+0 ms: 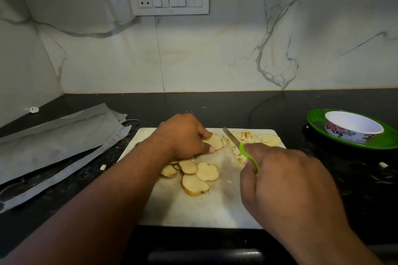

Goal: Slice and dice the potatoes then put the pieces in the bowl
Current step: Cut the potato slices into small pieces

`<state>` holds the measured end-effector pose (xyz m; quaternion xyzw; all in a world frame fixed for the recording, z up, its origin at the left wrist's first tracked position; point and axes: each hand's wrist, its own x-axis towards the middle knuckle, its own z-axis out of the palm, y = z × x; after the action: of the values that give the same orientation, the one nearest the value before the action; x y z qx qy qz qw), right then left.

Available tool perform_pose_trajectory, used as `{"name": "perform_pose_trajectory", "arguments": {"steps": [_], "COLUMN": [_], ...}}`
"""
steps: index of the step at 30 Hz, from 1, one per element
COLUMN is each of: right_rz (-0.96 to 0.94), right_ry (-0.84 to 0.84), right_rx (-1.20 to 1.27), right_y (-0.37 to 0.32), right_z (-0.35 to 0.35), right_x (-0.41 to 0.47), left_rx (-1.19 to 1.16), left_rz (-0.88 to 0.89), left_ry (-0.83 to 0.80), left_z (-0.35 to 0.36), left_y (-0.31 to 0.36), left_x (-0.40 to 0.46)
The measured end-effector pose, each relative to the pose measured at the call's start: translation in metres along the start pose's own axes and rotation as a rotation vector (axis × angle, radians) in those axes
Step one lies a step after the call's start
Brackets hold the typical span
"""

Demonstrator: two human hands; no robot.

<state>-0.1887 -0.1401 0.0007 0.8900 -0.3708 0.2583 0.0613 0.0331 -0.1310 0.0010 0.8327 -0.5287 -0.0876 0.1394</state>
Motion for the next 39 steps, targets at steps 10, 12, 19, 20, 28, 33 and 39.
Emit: {"name": "perform_pose_trajectory", "arguments": {"steps": [10, 12, 19, 20, 28, 33, 39], "right_rz": [-0.027, 0.01, 0.012, 0.018, 0.01, -0.001, 0.022], "right_ry": [-0.109, -0.068, 0.064, 0.06, -0.067, 0.008, 0.022], "right_rx": [0.045, 0.036, 0.038, 0.026, 0.072, 0.096, 0.053], "right_y": [-0.002, 0.007, 0.01, 0.006, -0.003, 0.017, 0.004], "right_z": [0.01, 0.012, 0.002, 0.004, 0.022, 0.013, 0.003], "right_x": [-0.013, -0.024, -0.02, -0.013, -0.006, -0.036, -0.016], "left_rx": [0.038, 0.035, 0.022, 0.018, 0.005, 0.02, 0.011], "left_rz": [0.008, 0.003, 0.012, 0.012, -0.005, 0.003, 0.004], "left_ry": [0.0, 0.004, 0.019, 0.019, 0.009, 0.007, 0.014], "left_z": [0.001, 0.001, 0.002, 0.002, 0.003, 0.002, 0.002], "left_y": [-0.001, -0.002, -0.004, -0.004, -0.005, -0.004, -0.004], "left_x": [0.001, 0.002, 0.002, 0.001, 0.003, 0.002, 0.001]}}
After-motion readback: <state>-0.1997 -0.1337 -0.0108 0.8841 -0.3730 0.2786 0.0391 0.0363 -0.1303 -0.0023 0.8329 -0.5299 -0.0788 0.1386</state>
